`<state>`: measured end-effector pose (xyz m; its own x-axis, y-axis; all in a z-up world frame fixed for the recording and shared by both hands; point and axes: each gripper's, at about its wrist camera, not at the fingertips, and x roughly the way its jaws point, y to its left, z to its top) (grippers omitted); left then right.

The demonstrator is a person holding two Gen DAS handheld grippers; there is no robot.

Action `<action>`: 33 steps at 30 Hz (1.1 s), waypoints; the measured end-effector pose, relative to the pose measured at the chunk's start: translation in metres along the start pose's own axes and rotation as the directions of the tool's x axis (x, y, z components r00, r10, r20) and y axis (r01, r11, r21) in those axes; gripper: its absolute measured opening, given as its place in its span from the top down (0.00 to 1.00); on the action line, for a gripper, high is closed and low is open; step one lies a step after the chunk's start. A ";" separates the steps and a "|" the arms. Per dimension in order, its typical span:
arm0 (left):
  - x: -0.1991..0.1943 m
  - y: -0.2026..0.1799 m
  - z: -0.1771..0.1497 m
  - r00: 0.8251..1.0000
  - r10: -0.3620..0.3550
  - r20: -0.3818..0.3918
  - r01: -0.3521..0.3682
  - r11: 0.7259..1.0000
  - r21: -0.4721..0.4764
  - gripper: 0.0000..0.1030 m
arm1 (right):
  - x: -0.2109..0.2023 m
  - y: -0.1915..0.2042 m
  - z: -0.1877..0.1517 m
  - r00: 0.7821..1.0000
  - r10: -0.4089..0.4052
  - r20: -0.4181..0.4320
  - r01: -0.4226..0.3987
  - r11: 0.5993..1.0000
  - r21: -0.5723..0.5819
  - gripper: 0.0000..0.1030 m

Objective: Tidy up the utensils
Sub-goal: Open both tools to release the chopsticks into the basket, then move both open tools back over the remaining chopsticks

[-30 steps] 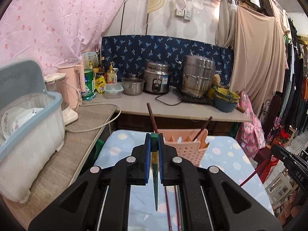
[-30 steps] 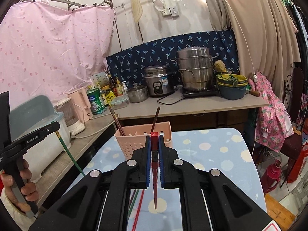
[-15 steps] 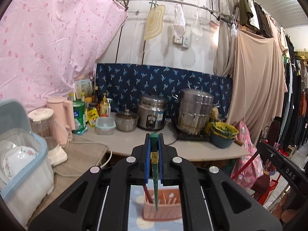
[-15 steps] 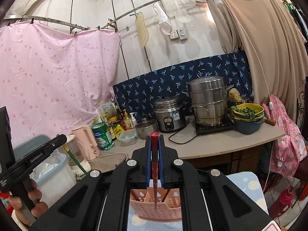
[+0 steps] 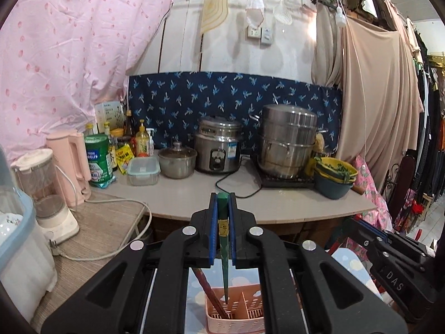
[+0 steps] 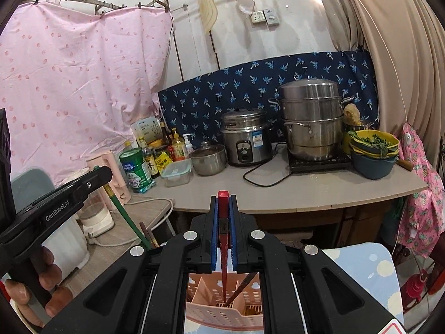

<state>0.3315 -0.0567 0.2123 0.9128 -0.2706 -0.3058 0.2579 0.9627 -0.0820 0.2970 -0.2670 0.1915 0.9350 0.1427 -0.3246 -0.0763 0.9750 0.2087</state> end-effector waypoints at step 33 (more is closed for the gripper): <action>-0.119 0.035 -0.155 0.977 0.078 -0.196 -0.078 0.997 0.007 0.62 | -0.125 0.006 -0.161 0.984 -0.066 -0.165 0.059 0.997 -0.046 0.69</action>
<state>0.1827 0.0093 0.0993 0.8502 -0.1888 -0.4914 0.1882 0.9808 -0.0512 0.1235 -0.2517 0.0849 0.8682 0.1043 -0.4851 -0.0367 0.9885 0.1469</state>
